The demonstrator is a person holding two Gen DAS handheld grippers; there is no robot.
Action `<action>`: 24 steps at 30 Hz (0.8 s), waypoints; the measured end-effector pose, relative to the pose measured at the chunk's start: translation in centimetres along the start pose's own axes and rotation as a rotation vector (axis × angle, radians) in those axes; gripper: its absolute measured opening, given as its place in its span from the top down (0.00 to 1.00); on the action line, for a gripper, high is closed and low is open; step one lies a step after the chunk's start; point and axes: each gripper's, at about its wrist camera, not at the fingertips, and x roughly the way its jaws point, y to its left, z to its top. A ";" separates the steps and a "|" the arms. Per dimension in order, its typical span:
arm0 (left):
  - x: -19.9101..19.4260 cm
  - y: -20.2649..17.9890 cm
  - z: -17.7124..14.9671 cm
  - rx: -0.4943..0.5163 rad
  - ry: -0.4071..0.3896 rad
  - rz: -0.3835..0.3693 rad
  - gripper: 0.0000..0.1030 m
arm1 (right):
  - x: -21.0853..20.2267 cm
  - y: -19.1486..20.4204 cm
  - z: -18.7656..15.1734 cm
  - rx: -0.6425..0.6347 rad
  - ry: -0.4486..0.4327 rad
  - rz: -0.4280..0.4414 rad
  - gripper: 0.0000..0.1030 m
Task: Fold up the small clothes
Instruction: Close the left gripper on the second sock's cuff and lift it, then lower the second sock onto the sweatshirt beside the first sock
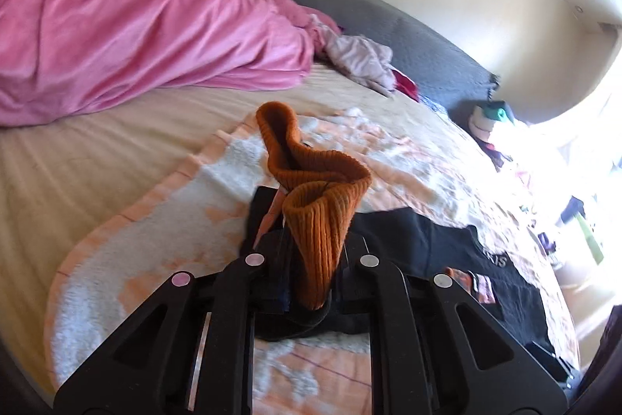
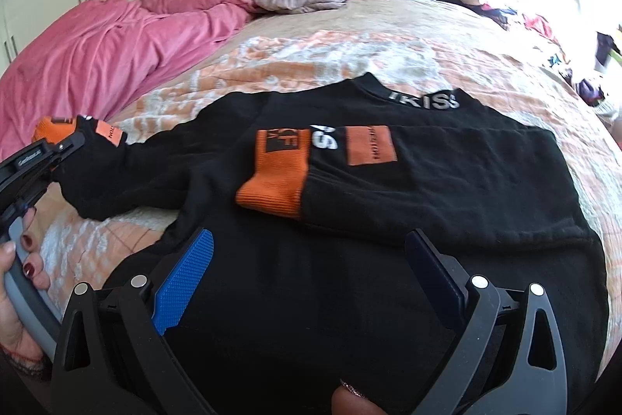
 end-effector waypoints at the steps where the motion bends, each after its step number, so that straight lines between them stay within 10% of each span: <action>1: 0.1 -0.7 -0.3 0.015 0.007 -0.011 0.92 | -0.1 -0.4 0.0 0.012 0.000 -0.006 0.05; 24: 1.3 -10.0 -4.2 0.183 0.130 -0.361 0.92 | -3.8 -12.0 -1.6 0.279 -0.063 -0.231 0.05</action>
